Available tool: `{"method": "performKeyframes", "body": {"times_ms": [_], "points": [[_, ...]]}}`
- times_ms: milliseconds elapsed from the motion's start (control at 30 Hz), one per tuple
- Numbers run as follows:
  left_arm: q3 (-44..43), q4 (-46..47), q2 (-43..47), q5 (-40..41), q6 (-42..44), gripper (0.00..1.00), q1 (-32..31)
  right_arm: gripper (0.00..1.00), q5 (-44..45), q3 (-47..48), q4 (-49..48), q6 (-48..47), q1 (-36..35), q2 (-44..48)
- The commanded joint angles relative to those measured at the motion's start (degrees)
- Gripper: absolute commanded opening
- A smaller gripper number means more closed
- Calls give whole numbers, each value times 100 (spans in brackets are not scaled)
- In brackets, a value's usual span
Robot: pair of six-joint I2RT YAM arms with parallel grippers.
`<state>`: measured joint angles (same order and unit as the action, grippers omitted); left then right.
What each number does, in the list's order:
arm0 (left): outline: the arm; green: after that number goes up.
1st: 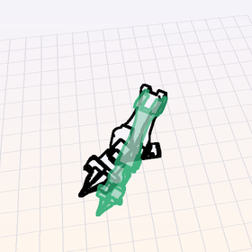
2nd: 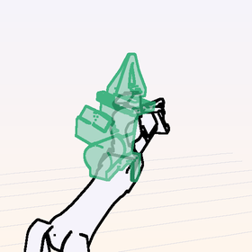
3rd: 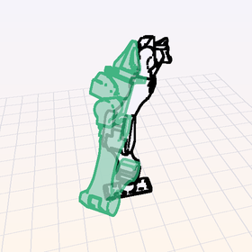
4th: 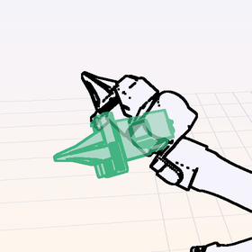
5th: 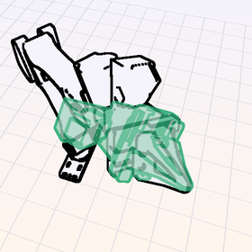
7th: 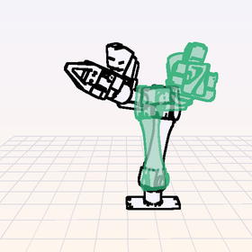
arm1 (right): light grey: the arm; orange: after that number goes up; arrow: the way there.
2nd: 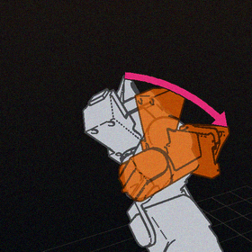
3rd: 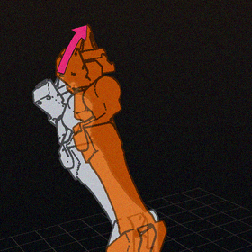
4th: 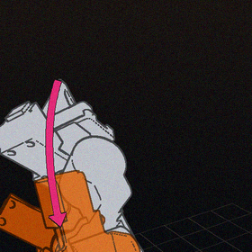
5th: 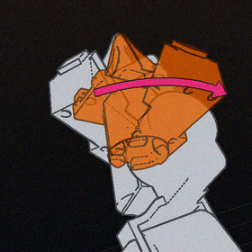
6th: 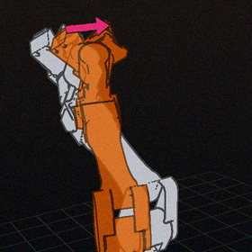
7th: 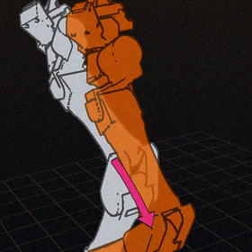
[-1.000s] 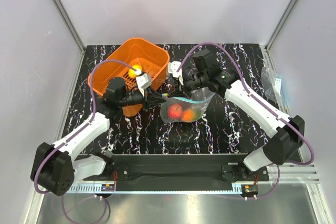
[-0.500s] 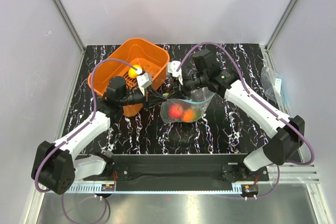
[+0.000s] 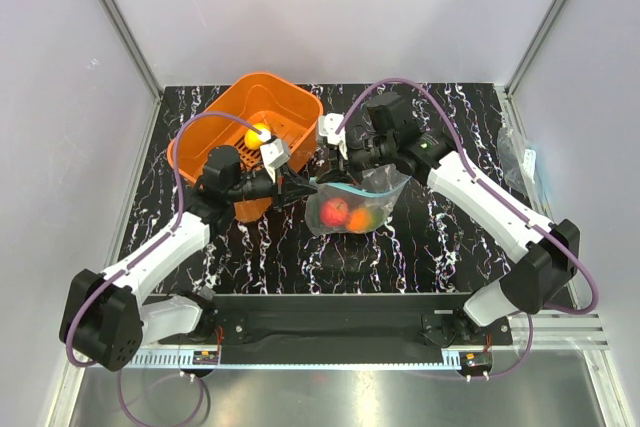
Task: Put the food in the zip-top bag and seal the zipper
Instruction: Zip the zipper food storage bag at the center of the board.
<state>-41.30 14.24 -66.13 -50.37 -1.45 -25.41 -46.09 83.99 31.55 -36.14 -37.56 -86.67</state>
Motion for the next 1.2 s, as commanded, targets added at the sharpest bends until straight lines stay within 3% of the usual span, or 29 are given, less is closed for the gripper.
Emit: {"method": "performKeyframes", "body": {"times_ms": [0,567,633,800,1167], "points": [[-212,281,232,-96,75,0,27,0,55,92,-140,-86,-85,71],[184,-26,636,98,-83,3,291,0,276,-357,141,-297,38,546],[149,-53,689,62,-66,0,291,0,188,-269,150,-244,38,502],[227,-185,873,668,-196,0,396,0,293,-356,237,-341,47,564],[509,-254,1102,1169,-584,0,642,0,372,-594,308,-402,144,854]]}}
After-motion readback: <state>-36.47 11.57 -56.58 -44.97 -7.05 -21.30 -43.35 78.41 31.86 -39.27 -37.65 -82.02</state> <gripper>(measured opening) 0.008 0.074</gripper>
